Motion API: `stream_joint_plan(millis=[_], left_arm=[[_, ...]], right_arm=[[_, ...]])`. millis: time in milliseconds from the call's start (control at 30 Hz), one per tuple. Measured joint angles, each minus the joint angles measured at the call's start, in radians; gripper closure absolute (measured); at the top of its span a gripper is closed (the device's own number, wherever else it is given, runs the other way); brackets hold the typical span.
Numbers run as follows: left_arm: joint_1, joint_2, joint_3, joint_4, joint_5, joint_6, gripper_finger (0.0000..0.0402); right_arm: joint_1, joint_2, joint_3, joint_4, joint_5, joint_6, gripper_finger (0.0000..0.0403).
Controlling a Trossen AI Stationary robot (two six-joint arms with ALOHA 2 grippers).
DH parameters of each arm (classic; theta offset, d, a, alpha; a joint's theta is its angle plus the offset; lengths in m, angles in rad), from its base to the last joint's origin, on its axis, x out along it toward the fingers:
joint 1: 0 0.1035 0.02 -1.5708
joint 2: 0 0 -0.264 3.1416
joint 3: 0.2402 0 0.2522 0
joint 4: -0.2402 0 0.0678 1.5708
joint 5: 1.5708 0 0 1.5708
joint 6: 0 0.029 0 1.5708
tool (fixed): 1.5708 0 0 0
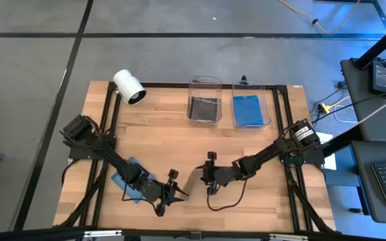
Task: Pick & place jewel cases by type
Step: Put the black CD case into the left transparent bin
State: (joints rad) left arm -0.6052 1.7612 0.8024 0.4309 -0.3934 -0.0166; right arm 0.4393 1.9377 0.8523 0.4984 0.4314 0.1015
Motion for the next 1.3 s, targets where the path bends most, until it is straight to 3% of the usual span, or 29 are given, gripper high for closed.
stream_joint_plan(millis=[700, 1067, 1300], left_arm=[[-0.001, 0.008, 0.0, 0.006, 0.004, -0.083, 0.0286], [-0.001, 0.007, 0.0, 0.006, 0.017, -0.016, 0.0286], [-0.001, 0.007, 0.0, 0.009, 0.0, -0.064, 0.0286]], right_arm=[[-0.001, 0.0, 0.115, -0.147, 0.003, 0.049, 0.023], [0.0, 0.0, 0.119, -0.153, -0.007, 0.103, 0.023], [0.001, 0.0, 0.119, -0.154, -0.006, 0.097, 0.023]])
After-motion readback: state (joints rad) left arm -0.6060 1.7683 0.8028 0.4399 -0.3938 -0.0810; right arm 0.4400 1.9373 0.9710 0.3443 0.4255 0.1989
